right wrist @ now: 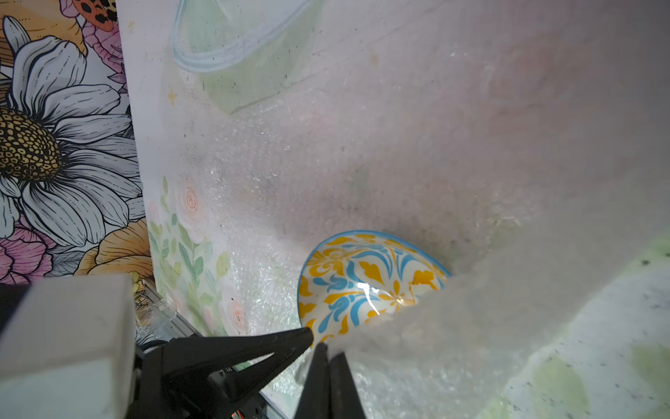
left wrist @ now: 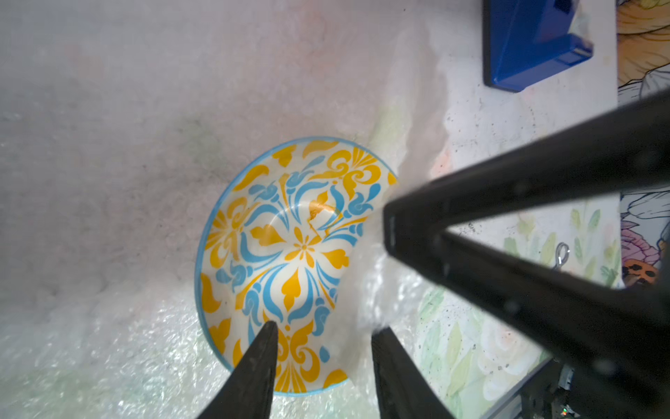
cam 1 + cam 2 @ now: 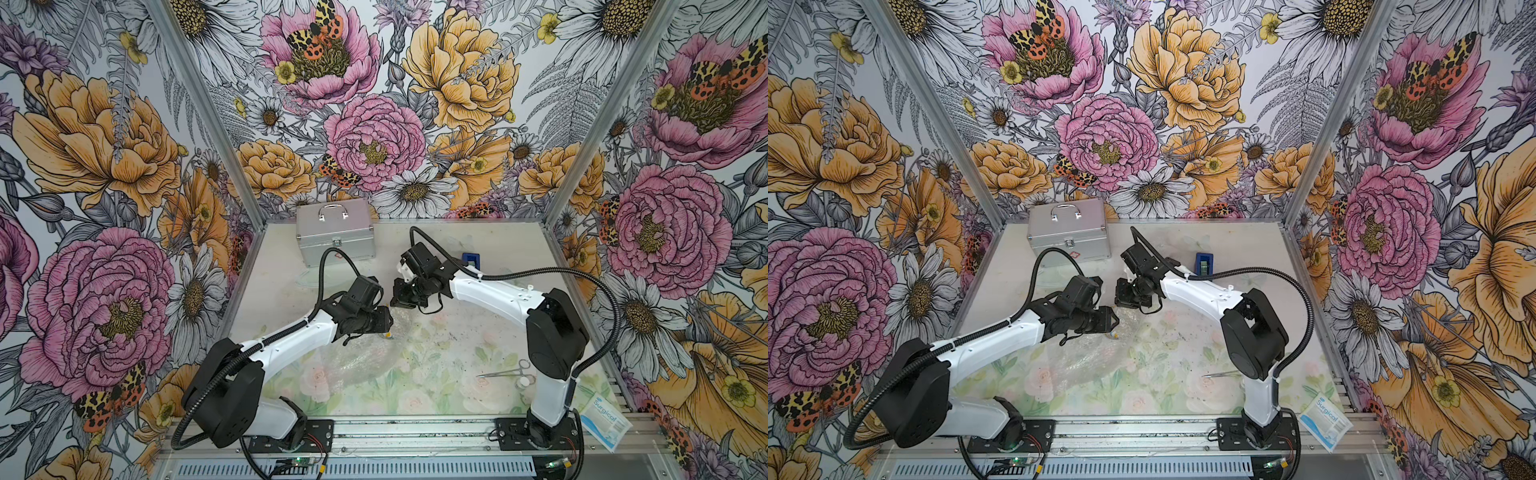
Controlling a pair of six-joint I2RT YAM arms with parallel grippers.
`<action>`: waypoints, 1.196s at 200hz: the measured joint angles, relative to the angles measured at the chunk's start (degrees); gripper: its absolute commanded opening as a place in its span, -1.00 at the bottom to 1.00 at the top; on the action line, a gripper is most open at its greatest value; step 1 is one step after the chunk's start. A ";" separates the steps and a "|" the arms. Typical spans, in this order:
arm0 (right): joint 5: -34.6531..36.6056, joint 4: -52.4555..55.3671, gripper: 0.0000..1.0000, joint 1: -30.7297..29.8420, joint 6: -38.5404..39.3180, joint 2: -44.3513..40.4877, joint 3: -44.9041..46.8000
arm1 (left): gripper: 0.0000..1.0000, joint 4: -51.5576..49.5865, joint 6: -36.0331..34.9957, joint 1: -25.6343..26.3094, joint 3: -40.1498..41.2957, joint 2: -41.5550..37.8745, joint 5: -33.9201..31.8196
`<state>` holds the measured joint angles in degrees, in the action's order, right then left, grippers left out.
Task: Wrap bowls in bubble wrap
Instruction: Wrap the bowl in bubble wrap.
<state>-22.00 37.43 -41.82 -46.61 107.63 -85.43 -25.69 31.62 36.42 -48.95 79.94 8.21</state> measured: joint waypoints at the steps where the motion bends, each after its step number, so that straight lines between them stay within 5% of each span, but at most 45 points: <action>1: 0.00 0.02 -1.00 -0.02 0.00 0.00 0.00 | -0.28 0.07 -0.09 -0.04 -0.04 0.00 0.02; 39: 0.35 -0.22 -1.00 -0.85 -0.02 0.00 0.02 | -0.66 1.90 0.15 -0.57 -1.09 1.99 0.55; 70: 1.38 -0.24 -0.53 -0.87 0.00 -0.39 0.20 | -1.00 2.71 -0.13 -0.57 -1.57 3.43 0.90; 126: 10.58 -0.11 0.35 1.25 -0.26 -13.29 10.08 | -1.00 2.01 1.57 -0.85 -2.16 4.70 0.79; 191: 14.93 0.48 0.46 -0.55 3.19 -2.16 10.08 | -1.00 1.53 4.48 -1.64 -1.92 4.70 0.81; 239: 16.31 0.44 0.47 -1.25 4.66 2.80 6.73 | -0.06 0.26 5.95 -1.84 -1.33 4.20 -0.15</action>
<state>-5.69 37.87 -43.07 -41.95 110.43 -78.70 -25.43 37.56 34.59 -50.28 84.14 8.05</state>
